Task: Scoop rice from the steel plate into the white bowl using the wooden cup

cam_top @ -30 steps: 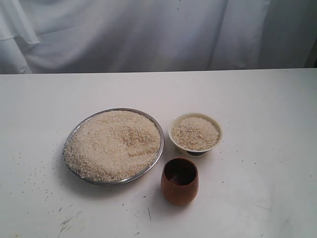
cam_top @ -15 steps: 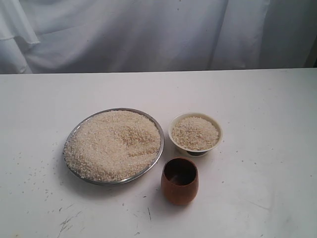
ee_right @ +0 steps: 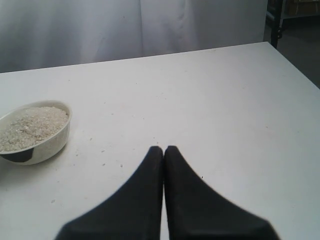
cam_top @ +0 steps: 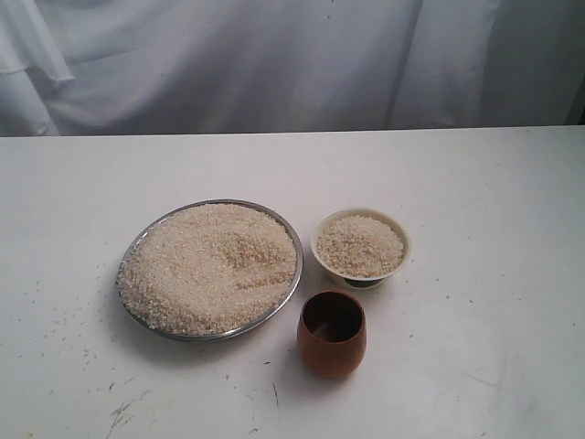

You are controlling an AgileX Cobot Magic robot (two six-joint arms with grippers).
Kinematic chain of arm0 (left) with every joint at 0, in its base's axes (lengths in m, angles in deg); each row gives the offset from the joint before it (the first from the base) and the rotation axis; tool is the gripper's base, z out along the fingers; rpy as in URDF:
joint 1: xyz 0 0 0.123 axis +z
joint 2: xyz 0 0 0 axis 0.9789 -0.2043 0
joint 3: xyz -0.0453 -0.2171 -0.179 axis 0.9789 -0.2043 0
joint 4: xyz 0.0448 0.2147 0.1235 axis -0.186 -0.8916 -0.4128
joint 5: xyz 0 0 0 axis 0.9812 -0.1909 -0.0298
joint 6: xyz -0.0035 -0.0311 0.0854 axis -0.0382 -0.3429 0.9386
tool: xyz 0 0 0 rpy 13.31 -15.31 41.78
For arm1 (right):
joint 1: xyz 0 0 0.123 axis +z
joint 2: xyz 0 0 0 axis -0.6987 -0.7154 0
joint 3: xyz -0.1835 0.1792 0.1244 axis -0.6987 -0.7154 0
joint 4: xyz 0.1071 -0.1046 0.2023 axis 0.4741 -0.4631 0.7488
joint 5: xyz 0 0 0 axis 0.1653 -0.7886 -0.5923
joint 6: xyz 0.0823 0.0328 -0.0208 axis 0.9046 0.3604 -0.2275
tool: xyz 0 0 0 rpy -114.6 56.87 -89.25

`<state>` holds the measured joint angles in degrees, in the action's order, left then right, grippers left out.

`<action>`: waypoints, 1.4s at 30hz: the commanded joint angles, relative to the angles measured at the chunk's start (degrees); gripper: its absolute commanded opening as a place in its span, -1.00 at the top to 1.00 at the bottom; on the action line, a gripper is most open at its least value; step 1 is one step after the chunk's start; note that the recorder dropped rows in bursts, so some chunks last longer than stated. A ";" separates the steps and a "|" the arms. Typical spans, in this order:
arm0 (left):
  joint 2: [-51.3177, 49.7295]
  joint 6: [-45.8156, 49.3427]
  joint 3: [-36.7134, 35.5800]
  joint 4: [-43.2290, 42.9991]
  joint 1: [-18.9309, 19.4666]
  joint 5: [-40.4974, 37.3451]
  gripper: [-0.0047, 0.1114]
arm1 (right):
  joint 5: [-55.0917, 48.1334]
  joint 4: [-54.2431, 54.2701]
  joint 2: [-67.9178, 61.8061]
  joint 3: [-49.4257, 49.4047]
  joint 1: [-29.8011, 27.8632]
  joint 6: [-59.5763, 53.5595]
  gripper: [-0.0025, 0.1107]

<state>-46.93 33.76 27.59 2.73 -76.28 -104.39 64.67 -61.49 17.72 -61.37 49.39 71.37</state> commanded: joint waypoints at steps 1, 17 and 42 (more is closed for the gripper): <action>0.24 0.00 -0.28 0.09 0.11 0.40 0.92 | -0.13 -0.36 0.38 -0.22 -0.36 -0.45 0.96; 0.24 0.00 -0.28 0.09 0.11 0.40 0.92 | -0.13 -0.36 0.38 -0.22 -0.36 1.03 0.96; 0.24 0.00 -0.28 0.09 0.11 0.40 0.92 | -0.13 -0.36 0.38 -0.22 -0.36 1.74 0.96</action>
<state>-46.93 33.76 27.59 2.73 -76.28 -104.39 64.67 -61.49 17.72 -61.37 49.39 72.82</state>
